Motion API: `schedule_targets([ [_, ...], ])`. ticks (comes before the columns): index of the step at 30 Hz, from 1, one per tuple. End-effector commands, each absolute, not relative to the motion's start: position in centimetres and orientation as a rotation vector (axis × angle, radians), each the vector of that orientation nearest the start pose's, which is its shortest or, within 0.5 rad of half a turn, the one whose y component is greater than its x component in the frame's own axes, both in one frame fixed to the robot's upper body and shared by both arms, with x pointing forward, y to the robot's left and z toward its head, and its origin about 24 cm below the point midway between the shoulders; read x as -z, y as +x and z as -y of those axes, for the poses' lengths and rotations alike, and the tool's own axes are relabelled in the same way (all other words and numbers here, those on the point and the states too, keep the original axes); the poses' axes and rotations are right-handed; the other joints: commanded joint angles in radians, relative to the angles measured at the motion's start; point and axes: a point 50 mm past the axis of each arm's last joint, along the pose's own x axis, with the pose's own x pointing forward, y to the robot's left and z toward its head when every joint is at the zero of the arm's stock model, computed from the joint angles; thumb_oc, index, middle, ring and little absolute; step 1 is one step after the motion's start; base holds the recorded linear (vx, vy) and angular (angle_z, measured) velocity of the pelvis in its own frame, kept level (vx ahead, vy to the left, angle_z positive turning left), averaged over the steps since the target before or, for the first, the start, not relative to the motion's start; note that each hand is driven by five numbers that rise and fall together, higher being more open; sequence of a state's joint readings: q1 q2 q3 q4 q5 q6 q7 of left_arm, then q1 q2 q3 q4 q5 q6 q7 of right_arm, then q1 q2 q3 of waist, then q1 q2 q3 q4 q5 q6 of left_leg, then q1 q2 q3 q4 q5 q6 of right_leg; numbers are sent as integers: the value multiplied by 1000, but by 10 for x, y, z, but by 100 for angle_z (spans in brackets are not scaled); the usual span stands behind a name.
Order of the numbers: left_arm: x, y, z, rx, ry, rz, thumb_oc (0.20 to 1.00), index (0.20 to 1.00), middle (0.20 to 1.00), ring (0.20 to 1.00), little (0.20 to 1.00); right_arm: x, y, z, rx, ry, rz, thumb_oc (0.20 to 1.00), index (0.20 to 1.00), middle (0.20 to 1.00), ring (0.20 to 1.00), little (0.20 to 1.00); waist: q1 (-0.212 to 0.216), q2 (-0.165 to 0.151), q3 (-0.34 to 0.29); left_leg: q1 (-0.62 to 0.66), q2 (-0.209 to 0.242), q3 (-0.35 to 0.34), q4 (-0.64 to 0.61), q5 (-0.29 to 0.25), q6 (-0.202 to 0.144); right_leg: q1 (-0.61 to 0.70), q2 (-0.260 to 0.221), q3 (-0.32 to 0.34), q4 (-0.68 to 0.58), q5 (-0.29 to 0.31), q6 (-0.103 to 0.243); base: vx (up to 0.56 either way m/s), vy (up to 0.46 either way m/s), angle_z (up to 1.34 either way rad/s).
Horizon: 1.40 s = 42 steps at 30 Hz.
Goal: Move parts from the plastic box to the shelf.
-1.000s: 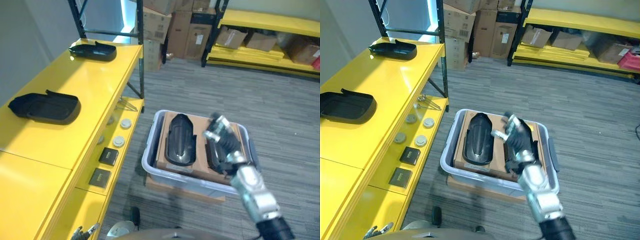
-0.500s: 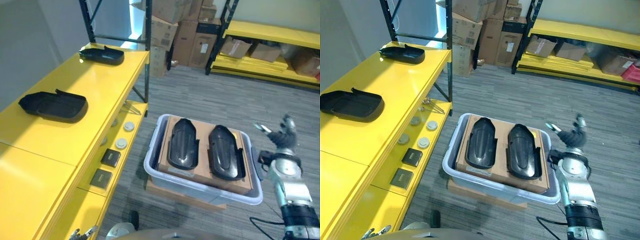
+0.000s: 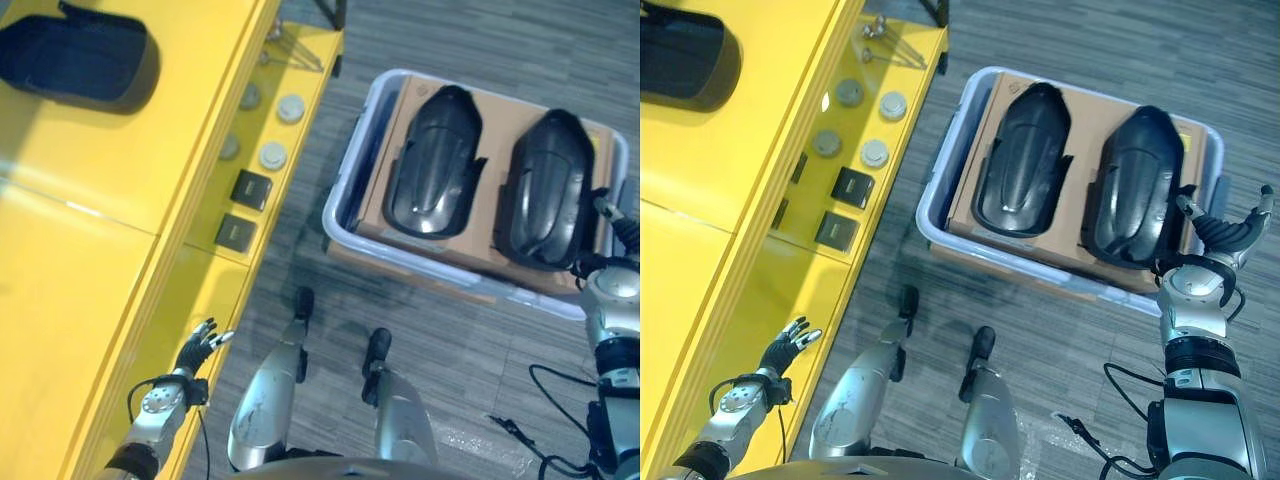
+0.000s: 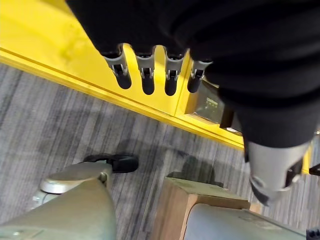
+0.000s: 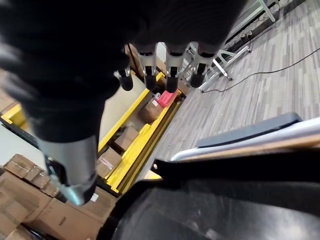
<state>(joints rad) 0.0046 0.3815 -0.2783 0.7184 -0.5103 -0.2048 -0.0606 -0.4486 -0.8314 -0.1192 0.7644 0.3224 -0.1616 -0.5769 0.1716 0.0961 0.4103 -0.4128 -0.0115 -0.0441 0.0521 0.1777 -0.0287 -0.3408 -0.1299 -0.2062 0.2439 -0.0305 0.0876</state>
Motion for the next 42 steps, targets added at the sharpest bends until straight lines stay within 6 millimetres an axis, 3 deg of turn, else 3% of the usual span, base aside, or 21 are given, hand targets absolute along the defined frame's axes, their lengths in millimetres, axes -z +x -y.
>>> schedule_targets([
  [1, 87, 186, -224, 46, -63, -556, 1000, 1000, 1000, 1000, 1000, -173, 277, 409, 993, -399, 259, 1000, 1000, 1000, 1000, 1000, 4, -24, -50, 12, -39, -47, 162, -187, 31, 27, 3, -58, -105, 47, 3, 13, 10, 6],
  [10, 83, 179, -228, 70, -100, -554, 1000, 1000, 1000, 1000, 1000, -162, 268, 423, 1020, -436, 157, 1000, 1000, 1000, 1000, 1000, 8, -12, -35, 14, -38, -33, 155, -183, 27, 24, -5, -53, -98, 41, 3, 4, 6, 1],
  [17, 79, 180, -233, 52, -103, -542, 1000, 1000, 1000, 1000, 1000, -137, 257, 433, 1014, -436, 20, 1000, 1000, 1000, 1000, 1000, 9, -12, -23, 11, -31, -24, 164, -182, 22, 30, -6, -53, -97, 41, 3, 0, 0, 0],
  [26, 73, 186, -235, 50, -94, -519, 1000, 1000, 1000, 1000, 1000, -104, 260, 422, 952, -423, -101, 1000, 1000, 1000, 1000, 1000, 21, -9, -1, -13, -35, -28, 189, -178, 23, 21, -10, -59, -84, 43, 2, 0, 0, 0],
  [38, 61, 198, -236, 67, -121, -468, 1000, 1000, 1000, 1000, 1000, -96, 269, 412, 898, -435, -146, 1000, 1000, 1000, 1000, 1000, 26, -7, 19, -43, -39, -26, 230, -185, 27, -1, -12, -56, -53, 38, 2, 0, -1, 1],
  [39, 60, 199, -235, 73, -125, -464, 1000, 1000, 1000, 1000, 1000, -95, 268, 411, 901, -443, -155, 821, 821, 821, 821, 821, 27, -7, 20, -45, -39, -26, 232, -185, 27, -2, -12, -57, -52, 38, 3, 0, 0, 0],
  [40, 57, 201, -234, 89, -128, -453, 1000, 1000, 1000, 1000, 1000, -91, 267, 411, 906, -446, -172, 200, 200, 200, 200, 200, 28, -7, 23, -48, -40, -26, 236, -186, 28, -4, -12, -57, -50, 39, 3, 0, 0, 0],
  [42, 55, 203, -232, 110, -139, -441, 1000, 1000, 1000, 1000, 1000, -86, 265, 411, 906, -451, -195, 200, 200, 200, 200, 200, 31, -7, 25, -50, -40, -28, 237, -185, 29, -5, -12, -58, -50, 40, 3, 0, 0, 0],
])
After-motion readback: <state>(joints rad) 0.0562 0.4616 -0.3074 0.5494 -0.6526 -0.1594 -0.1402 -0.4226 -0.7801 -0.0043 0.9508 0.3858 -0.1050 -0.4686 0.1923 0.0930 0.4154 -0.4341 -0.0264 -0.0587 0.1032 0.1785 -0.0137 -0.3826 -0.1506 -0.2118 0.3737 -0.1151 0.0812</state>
